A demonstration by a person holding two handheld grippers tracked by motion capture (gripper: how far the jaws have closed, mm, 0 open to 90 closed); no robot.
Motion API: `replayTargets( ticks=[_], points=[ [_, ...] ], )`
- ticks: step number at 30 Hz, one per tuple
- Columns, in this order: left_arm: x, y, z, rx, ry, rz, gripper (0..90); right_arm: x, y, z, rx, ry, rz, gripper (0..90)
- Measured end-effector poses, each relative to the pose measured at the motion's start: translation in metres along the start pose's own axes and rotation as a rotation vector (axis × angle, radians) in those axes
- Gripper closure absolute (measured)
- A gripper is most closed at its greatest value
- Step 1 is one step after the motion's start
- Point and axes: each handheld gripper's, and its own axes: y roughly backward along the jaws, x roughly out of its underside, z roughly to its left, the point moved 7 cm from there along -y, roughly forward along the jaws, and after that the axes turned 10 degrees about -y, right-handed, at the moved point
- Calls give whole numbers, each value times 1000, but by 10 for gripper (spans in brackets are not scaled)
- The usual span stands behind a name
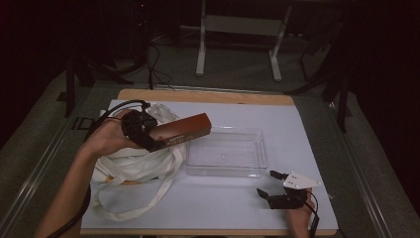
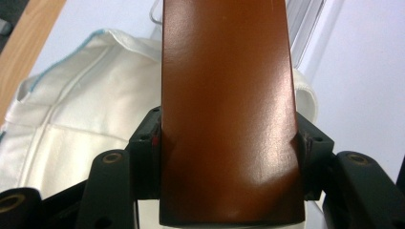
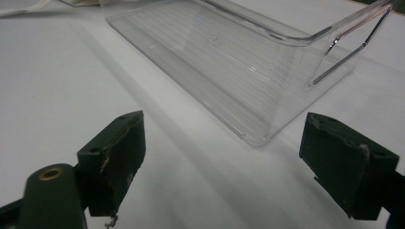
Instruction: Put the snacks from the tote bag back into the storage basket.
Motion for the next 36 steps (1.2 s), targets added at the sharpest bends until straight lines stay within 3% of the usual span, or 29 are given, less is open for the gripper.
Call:
replayTargets(
  ticks=[36],
  points=[
    [-29,-7,3,11,-96,-20,432,0,1,0,-3,-4,-8,158]
  ],
)
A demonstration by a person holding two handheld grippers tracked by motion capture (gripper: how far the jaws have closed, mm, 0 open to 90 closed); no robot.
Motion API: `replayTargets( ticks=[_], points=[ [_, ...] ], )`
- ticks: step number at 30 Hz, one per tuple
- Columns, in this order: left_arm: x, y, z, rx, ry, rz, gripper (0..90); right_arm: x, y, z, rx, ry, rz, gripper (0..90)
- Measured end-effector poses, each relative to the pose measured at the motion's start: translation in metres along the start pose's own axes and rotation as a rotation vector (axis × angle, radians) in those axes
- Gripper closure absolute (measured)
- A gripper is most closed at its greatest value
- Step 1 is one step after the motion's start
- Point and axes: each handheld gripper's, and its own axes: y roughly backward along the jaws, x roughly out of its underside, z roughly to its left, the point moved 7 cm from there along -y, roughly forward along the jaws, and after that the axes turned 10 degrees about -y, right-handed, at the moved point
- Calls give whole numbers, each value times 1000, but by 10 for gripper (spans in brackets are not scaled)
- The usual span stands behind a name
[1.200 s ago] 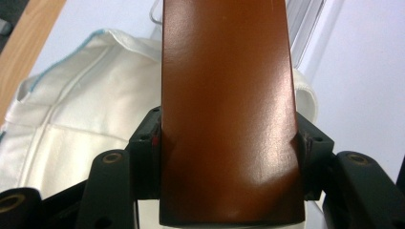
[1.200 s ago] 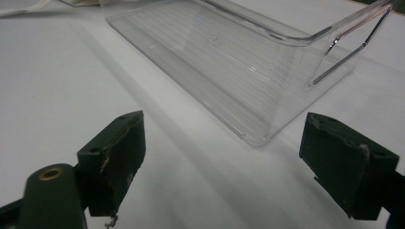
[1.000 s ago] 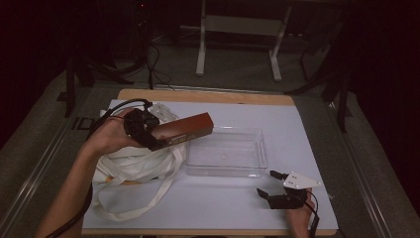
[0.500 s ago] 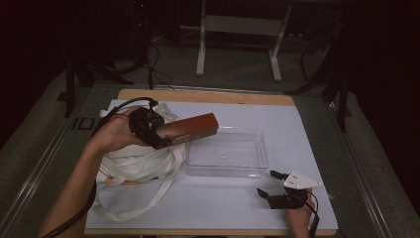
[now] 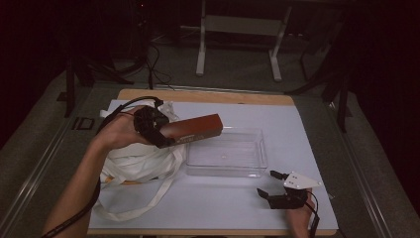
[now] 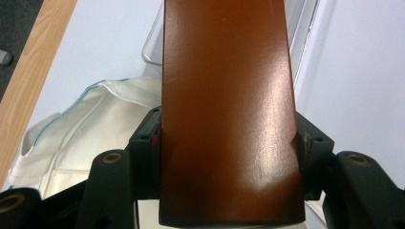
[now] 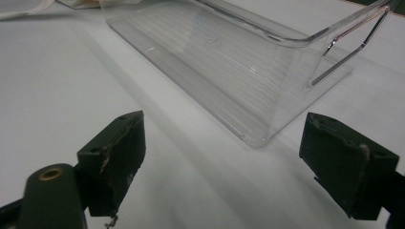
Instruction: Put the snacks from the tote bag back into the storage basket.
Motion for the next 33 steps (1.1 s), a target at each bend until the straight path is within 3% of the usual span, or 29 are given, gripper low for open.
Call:
replayTargets(
  ticks=[33],
  points=[
    [-19,-16,-4,33,-91,-13,431,0,0,0,-2,4,-3,158]
  ],
)
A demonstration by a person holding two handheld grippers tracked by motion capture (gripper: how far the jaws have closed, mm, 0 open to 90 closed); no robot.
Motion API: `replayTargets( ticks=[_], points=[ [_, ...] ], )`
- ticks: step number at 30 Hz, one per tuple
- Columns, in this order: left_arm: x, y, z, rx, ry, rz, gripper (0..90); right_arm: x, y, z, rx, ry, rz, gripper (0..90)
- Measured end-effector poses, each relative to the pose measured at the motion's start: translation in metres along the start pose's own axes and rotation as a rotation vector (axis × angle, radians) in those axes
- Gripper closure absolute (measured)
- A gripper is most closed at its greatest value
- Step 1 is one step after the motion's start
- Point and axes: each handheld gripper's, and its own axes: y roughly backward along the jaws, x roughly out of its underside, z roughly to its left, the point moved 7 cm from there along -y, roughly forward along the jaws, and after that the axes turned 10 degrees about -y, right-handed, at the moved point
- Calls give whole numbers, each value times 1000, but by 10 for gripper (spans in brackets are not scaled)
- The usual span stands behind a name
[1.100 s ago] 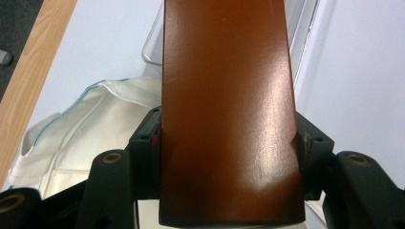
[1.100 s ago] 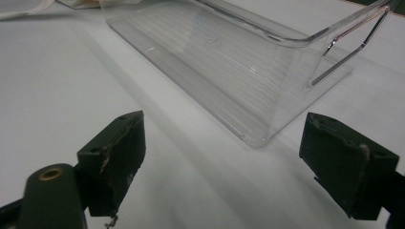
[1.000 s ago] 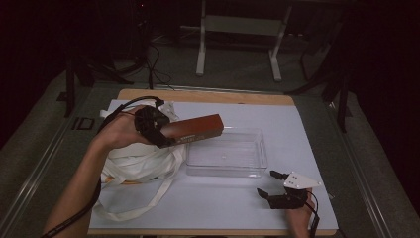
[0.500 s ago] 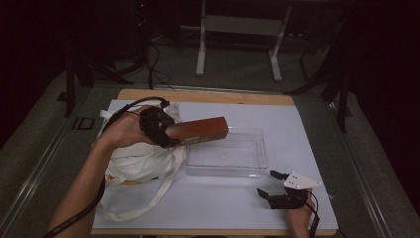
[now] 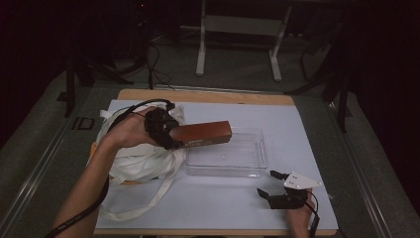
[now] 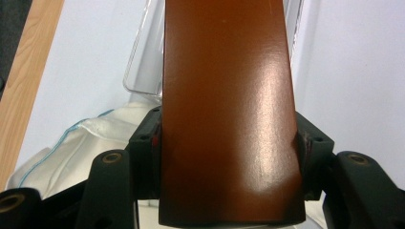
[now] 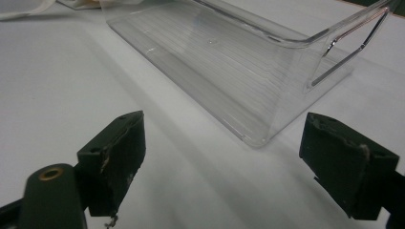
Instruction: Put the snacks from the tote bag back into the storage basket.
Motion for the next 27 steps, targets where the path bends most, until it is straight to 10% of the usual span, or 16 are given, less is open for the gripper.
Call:
replayTargets(
  ticks=[27],
  points=[
    [-18,-15,1,30,-67,-19,431,0,0,0,-1,-2,0,158]
  ],
)
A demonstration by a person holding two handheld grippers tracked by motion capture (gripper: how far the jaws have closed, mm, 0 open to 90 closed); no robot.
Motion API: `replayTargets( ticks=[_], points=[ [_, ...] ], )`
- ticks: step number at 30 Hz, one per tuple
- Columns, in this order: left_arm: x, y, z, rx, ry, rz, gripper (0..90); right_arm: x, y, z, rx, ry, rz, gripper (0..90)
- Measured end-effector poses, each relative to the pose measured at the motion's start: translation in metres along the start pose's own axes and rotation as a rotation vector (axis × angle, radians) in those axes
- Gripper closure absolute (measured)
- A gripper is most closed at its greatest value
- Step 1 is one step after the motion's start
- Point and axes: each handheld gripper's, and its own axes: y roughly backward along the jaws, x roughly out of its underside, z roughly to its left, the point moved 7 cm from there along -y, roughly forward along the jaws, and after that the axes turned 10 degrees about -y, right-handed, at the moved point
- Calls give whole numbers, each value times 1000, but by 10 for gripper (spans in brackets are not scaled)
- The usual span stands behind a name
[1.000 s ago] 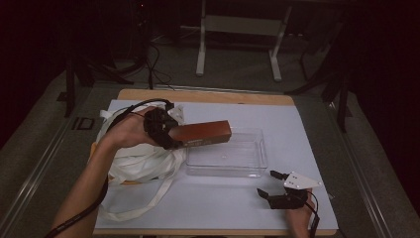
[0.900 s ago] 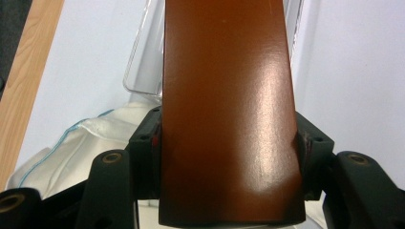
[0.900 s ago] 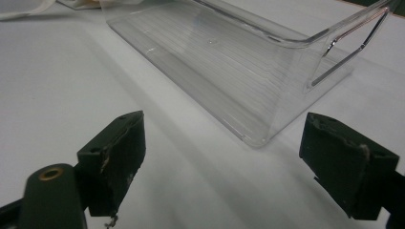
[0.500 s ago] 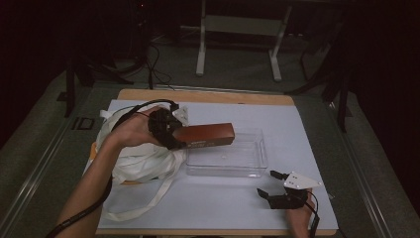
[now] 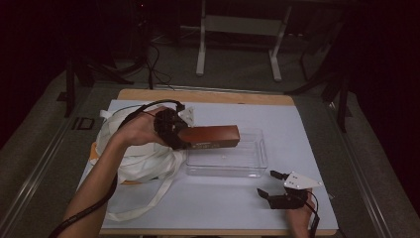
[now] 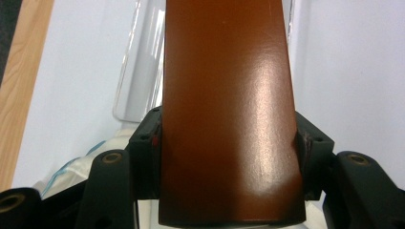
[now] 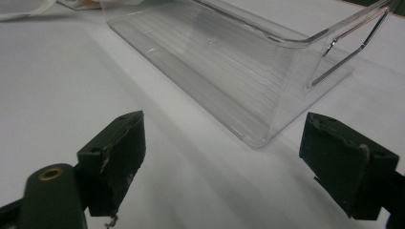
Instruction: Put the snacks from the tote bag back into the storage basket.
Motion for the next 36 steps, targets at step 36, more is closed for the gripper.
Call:
replayTargets(
  ticks=[36],
  points=[
    [-8,-16,-3,37,-55,-5,431,0,0,0,-1,1,-2,158]
  ],
)
